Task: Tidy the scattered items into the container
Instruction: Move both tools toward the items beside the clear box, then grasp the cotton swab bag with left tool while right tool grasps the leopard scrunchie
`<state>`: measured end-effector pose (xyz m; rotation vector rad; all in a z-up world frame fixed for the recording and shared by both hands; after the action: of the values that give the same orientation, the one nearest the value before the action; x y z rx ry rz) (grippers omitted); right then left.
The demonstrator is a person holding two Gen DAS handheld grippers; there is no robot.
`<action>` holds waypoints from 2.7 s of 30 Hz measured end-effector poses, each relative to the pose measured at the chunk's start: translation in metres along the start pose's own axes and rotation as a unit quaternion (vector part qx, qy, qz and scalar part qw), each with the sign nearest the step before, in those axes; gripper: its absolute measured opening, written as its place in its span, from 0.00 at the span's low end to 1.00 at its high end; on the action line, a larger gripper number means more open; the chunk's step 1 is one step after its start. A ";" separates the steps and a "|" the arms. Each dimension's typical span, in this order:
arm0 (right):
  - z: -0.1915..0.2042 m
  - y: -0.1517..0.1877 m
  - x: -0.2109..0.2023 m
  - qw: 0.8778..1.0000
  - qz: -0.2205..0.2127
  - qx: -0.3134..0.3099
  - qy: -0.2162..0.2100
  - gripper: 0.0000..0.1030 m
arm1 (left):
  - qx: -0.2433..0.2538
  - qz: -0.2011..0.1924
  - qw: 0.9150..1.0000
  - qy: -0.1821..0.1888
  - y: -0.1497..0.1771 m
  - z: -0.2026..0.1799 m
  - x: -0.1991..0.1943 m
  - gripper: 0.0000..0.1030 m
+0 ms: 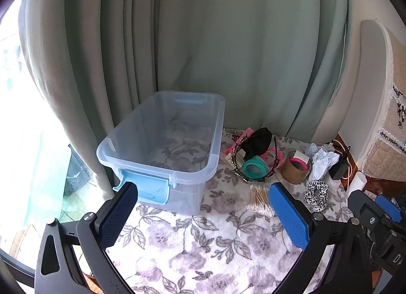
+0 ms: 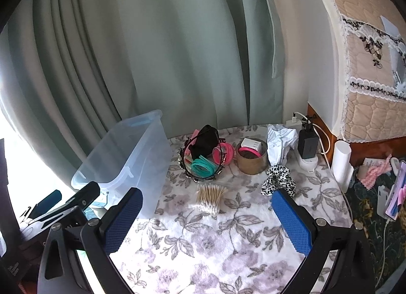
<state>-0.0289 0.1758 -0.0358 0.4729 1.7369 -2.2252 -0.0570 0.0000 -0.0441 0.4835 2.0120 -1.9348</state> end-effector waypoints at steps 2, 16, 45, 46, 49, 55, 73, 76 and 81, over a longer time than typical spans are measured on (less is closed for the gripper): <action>0.000 0.001 0.001 1.000 0.001 -0.001 -0.001 1.00 | 0.001 0.002 1.000 0.002 0.001 -0.002 0.002 1.00; -0.009 0.012 0.019 1.000 0.017 0.004 0.002 1.00 | 0.018 0.013 1.000 0.017 0.009 -0.019 0.015 1.00; -0.151 0.059 0.119 0.988 0.104 0.048 0.104 0.99 | 0.090 0.105 0.988 0.065 0.090 -0.124 0.132 1.00; -0.152 0.060 0.124 0.988 0.106 0.049 0.101 0.99 | 0.092 0.108 0.988 0.063 0.092 -0.126 0.139 1.00; -0.156 0.064 0.143 0.987 0.118 0.051 0.097 1.00 | 0.093 0.121 0.987 0.054 0.100 -0.130 0.161 1.00; -0.159 0.065 0.175 0.987 0.126 0.048 0.091 1.00 | 0.080 0.142 0.985 0.047 0.111 -0.130 0.189 1.00; -0.154 0.090 0.210 0.979 0.167 0.056 0.102 0.54 | 0.063 0.178 0.981 0.048 0.125 -0.127 0.207 0.71; -0.150 0.093 0.209 0.979 0.171 0.058 0.099 0.45 | 0.059 0.180 0.980 0.054 0.126 -0.127 0.205 0.61; -0.143 0.098 0.207 0.978 0.173 0.071 0.096 0.35 | 0.053 0.183 0.980 0.057 0.126 -0.124 0.200 0.51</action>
<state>-0.1639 0.2870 -0.2408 0.9736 1.4465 -2.1122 -0.1789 0.1340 -0.2401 0.9383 1.7364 -1.8228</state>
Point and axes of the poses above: each gripper's, at about its wrist camera, not at the fingertips, and x roughly the way its jaws point, z to its left, y to its underside, the point moved 5 cm from there along x, roughly the way its jaws point, and after that the axes turned 11 degrees about -z, right-handed, at the moved point
